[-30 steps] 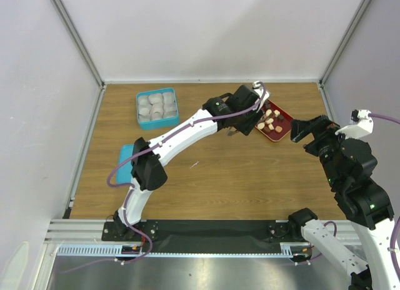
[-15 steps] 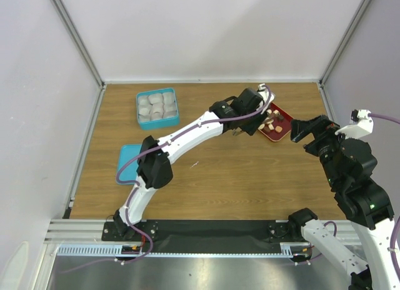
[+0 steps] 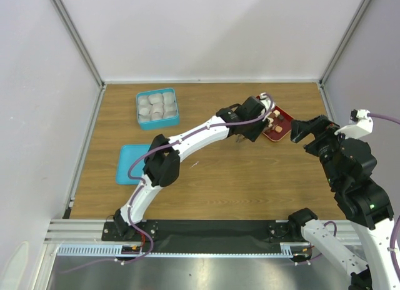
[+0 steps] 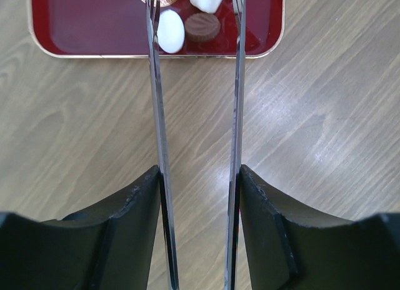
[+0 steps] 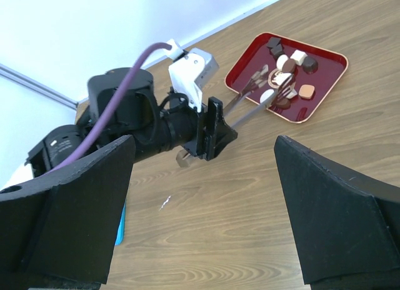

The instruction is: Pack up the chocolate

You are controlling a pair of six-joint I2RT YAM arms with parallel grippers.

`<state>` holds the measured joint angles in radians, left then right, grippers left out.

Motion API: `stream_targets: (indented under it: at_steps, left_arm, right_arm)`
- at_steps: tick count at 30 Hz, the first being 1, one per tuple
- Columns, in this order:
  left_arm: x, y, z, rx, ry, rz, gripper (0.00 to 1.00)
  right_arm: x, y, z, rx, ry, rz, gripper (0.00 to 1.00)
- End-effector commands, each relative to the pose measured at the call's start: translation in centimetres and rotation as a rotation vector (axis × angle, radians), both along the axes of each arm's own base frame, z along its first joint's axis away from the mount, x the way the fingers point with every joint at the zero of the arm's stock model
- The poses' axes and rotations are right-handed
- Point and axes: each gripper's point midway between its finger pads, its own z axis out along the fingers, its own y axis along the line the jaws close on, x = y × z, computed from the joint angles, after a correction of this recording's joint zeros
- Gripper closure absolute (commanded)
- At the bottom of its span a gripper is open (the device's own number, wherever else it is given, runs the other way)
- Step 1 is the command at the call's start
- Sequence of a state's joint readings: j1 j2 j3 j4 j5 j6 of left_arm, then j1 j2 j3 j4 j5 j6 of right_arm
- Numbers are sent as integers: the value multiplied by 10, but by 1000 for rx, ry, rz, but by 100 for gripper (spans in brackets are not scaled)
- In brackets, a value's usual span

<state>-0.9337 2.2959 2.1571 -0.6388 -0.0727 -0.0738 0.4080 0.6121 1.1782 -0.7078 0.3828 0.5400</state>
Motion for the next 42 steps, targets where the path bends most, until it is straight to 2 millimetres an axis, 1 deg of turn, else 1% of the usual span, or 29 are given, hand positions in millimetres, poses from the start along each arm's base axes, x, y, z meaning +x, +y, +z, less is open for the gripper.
stream_targets:
  at_steps: [1, 10, 17, 25, 29, 30, 31, 35, 42]
  left_arm:
    - [1, -16, 2, -66, 1, -4, 45]
    - [6, -18, -20, -51, 10, 15, 46]
    - [6, -25, -27, -70, 19, 1, 46]
    - [4, -27, -38, -64, 38, -5, 47]
    - [0, -25, -36, -60, 39, -2, 48]
    - [0, -23, -27, -67, 22, 4, 47]
    - [-5, -21, -31, -58, 28, 0, 47]
    - [-11, -21, -17, -76, 9, -6, 47]
    - [-10, -21, -14, -66, -7, -4, 47]
  right_arm:
    - [-2, -8, 4, -24, -19, -29, 1]
    - [-6, -11, 1, -25, -20, -38, 1]
    - [-7, -14, 1, -31, -20, -48, 1]
    - [-7, -14, -1, -34, -17, -51, 1]
    - [-6, -15, -2, -38, -16, -52, 1]
    - [-6, -15, -2, -38, -16, -54, 1]
    - [-6, -15, -2, -39, -16, -52, 1]
    - [-7, -14, -3, -28, -16, -50, 1]
    - [-6, -13, -3, -28, -17, -44, 1]
